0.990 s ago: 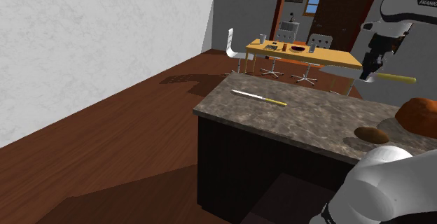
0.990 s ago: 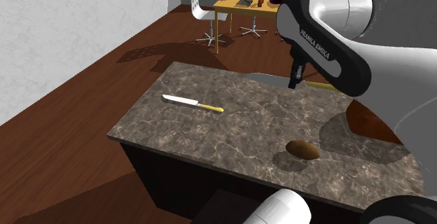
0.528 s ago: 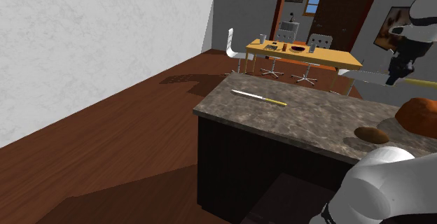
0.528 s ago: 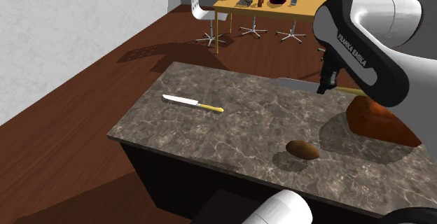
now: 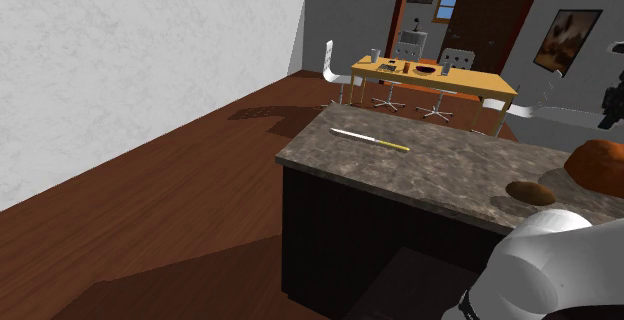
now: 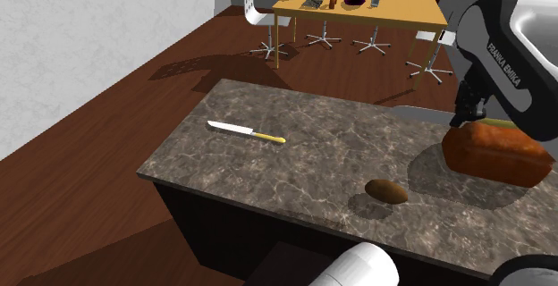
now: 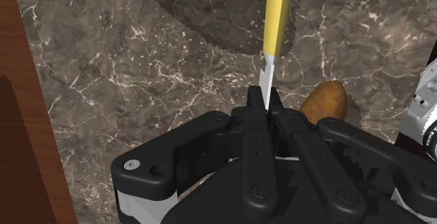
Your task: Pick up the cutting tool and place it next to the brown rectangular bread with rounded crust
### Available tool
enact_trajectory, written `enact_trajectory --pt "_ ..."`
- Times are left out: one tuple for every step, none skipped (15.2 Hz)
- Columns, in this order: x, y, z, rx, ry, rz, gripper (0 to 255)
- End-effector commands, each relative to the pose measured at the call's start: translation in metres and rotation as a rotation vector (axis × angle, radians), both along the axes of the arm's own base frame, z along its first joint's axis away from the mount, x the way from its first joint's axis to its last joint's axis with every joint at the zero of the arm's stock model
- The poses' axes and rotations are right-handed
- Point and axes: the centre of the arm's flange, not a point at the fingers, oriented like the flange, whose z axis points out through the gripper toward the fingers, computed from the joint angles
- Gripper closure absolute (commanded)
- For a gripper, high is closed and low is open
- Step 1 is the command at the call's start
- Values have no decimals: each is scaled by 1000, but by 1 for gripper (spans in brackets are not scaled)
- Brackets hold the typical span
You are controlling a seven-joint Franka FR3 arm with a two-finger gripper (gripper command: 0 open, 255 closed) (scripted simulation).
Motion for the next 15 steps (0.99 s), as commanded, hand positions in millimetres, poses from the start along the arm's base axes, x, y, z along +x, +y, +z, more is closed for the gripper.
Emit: enact_trajectory --pt "-21 -10 0 0 1 2 255" --pt "-33 -16 0 0 1 2 255" --pt "-46 -22 0 0 1 2 255" --pt "-46 -22 -5 0 1 2 255" --pt "-46 -22 -11 0 1 2 255" --pt "-46 -22 -16 0 1 2 255" --pt "-46 -22 -21 0 1 2 255" --pt "-46 -22 -26 0 1 2 255" --pt "-46 -22 -32 0 1 2 255" --pt "-46 -22 -37 0 1 2 255" --pt "-46 -22 -42 0 1 2 255" --pt "-46 -22 -47 0 1 2 255" --pt "-46 -22 -53 0 1 2 255" --pt "-46 -22 -58 0 1 2 255" --pt "-46 -22 -63 0 1 2 255"
